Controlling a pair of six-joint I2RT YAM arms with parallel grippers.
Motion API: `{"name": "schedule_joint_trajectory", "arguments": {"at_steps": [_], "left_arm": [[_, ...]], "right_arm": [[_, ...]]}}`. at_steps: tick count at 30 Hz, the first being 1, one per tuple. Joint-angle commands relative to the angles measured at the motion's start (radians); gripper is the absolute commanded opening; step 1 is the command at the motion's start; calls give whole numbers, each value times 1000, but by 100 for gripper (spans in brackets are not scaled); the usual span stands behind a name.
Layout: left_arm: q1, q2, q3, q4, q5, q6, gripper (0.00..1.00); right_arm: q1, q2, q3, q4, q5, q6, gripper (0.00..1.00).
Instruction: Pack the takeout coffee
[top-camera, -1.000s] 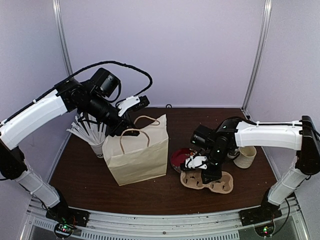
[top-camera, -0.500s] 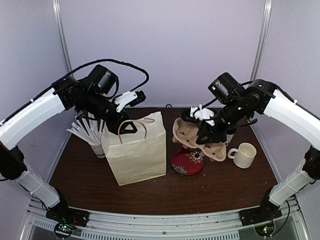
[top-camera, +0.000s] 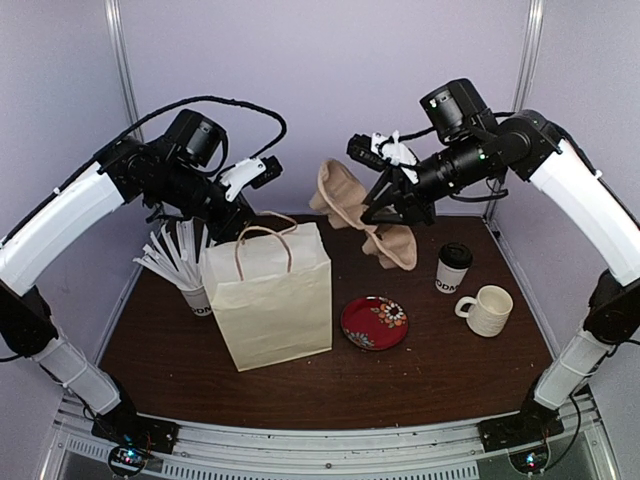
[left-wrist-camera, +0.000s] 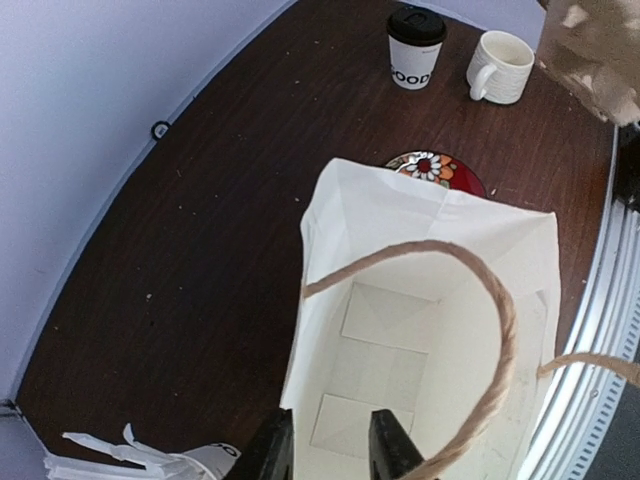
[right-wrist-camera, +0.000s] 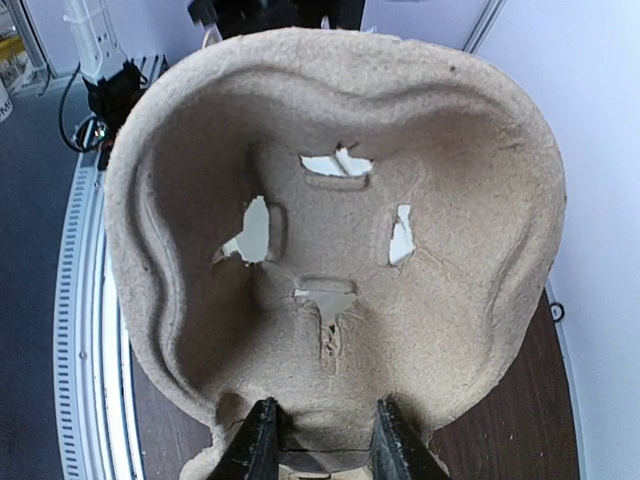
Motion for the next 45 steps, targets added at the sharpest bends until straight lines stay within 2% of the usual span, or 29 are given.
{"name": "schedule_joint_trajectory", "arguments": {"at_steps": [1, 3, 4, 13, 18, 22, 30, 45], "left_arm": [[15, 40, 62, -20, 43, 24, 12], [16, 59, 93, -30, 66, 24, 2], [15, 68, 106, -37, 81, 23, 0], [15, 71, 156, -38, 290, -18, 0], [15, 48, 147, -34, 345, -49, 0], [15, 4, 72, 14, 356, -75, 0], [16, -27, 39, 49, 357, -101, 0], [15, -43, 11, 61, 376, -100, 0]], "right_arm": [[-6, 46, 165, 59, -150, 44, 29], [-6, 80, 224, 69, -203, 60, 29], [-6, 95, 243, 79, -227, 65, 29], [9, 203, 354, 160, -410, 112, 29], [40, 263, 423, 146, -478, 107, 29], [73, 287, 426, 120, -512, 70, 29], [157, 320, 413, 46, -458, -36, 28], [178, 259, 349, -32, -409, -161, 27]]}}
